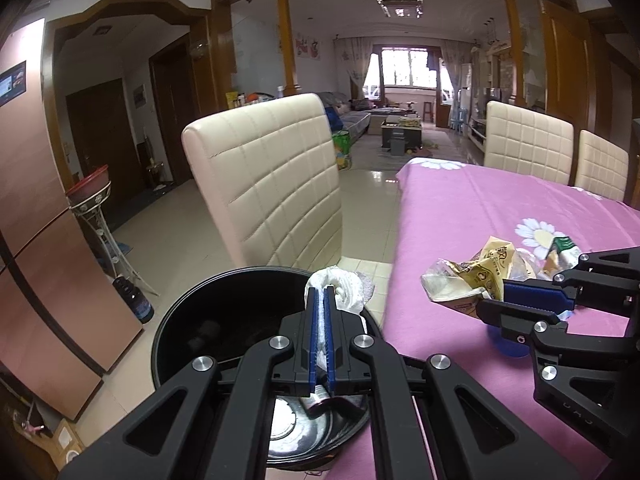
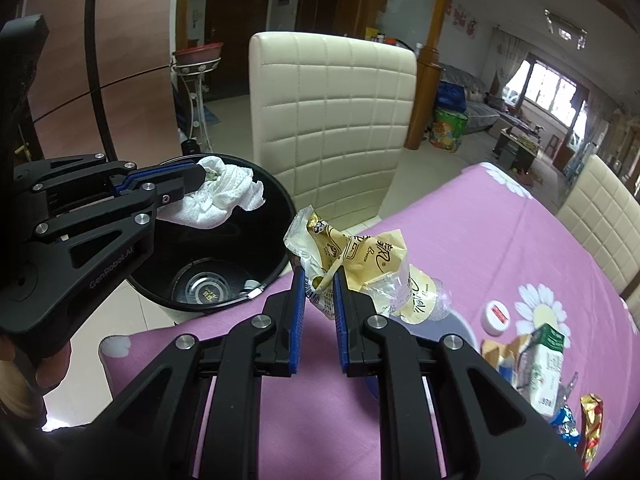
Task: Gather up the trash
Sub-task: 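Carry the tissue and gold wrapper over the black bin and release them, then move the left tool to the blue cup while the right tool moves to the blue wrapper, then grasp the blue cup rim with the left tool while the right tool grasps the blue wrapper, then carry the blue cup over the bin and open the left tool while the right tool holds the wrapper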
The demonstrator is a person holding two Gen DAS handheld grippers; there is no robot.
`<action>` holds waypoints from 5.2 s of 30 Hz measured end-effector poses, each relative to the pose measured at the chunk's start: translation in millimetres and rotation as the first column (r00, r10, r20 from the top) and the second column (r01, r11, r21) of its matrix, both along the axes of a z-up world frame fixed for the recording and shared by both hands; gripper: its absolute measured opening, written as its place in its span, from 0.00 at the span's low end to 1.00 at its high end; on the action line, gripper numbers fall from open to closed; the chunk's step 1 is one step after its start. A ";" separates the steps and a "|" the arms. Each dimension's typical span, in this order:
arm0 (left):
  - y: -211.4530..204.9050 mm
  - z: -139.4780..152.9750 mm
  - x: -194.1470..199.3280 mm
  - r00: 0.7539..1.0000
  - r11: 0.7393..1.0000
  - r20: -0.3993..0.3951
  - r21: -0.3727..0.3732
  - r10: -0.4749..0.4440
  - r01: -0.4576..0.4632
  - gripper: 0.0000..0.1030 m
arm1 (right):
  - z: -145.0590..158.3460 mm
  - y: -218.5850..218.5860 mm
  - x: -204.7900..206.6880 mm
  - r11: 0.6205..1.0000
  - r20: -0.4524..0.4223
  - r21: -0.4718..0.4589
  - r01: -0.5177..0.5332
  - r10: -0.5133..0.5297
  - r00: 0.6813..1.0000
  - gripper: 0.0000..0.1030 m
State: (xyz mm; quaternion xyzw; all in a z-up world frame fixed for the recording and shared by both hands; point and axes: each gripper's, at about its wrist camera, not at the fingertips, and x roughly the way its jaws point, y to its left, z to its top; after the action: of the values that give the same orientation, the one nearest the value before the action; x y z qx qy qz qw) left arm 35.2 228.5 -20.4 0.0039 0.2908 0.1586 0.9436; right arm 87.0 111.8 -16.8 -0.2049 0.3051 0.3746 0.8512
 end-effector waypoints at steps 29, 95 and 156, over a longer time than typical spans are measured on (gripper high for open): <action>89.5 -37.3 -22.4 0.971 0.971 -0.017 0.034 0.239 -0.239 0.84 | -29.4 88.2 12.0 0.994 -0.070 -0.071 -0.083 0.078 0.994 0.16; -165.2 -41.3 60.5 0.931 0.936 -0.113 0.010 -0.348 0.351 0.84 | -46.1 -257.4 62.4 0.766 0.027 -0.066 0.640 -0.639 0.768 0.80; -157.2 -12.2 40.1 0.945 0.945 0.012 0.029 -0.327 0.326 0.09 | -13.9 -245.8 25.9 0.762 0.099 0.075 0.643 -0.647 0.756 0.21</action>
State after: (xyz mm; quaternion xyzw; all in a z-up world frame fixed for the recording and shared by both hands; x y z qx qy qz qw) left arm 75.2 71.3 -32.7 0.0633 0.2760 0.0040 0.9591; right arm 112.9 -133.9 -30.7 -0.0939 0.2990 0.0512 0.9482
